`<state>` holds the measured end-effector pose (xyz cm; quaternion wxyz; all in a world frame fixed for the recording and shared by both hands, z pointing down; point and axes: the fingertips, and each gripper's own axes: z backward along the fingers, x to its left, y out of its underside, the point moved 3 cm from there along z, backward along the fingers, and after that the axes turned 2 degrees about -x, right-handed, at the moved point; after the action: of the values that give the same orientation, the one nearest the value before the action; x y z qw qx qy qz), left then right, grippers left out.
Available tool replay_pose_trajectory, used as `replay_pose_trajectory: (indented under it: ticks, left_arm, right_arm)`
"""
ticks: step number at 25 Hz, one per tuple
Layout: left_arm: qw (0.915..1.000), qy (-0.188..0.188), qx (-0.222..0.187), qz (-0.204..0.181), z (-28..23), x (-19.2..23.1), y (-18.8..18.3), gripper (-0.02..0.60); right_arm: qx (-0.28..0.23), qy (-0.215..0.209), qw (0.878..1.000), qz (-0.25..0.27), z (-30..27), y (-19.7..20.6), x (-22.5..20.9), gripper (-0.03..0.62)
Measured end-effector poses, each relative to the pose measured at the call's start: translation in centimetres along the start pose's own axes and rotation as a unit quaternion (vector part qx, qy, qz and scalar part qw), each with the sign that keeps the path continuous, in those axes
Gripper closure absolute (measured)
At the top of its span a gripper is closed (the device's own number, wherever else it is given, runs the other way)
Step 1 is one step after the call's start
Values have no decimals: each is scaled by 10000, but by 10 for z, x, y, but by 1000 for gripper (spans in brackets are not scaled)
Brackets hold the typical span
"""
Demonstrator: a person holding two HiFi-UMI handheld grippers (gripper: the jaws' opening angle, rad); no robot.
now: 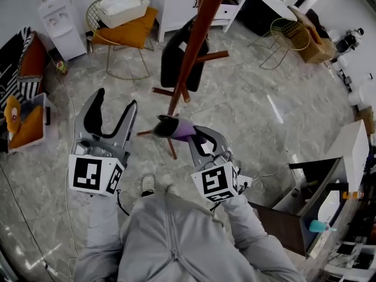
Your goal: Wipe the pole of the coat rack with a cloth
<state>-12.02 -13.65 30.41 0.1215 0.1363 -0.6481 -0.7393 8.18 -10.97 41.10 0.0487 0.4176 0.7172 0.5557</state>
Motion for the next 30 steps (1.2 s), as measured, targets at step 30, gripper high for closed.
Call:
replay_pose_trajectory:
  ticks: [30]
  left_arm:
    - [9982,33,591,94,7,100,42,241]
  right_arm:
    - [291,2699,9623,-175,-162,-23,-16,548]
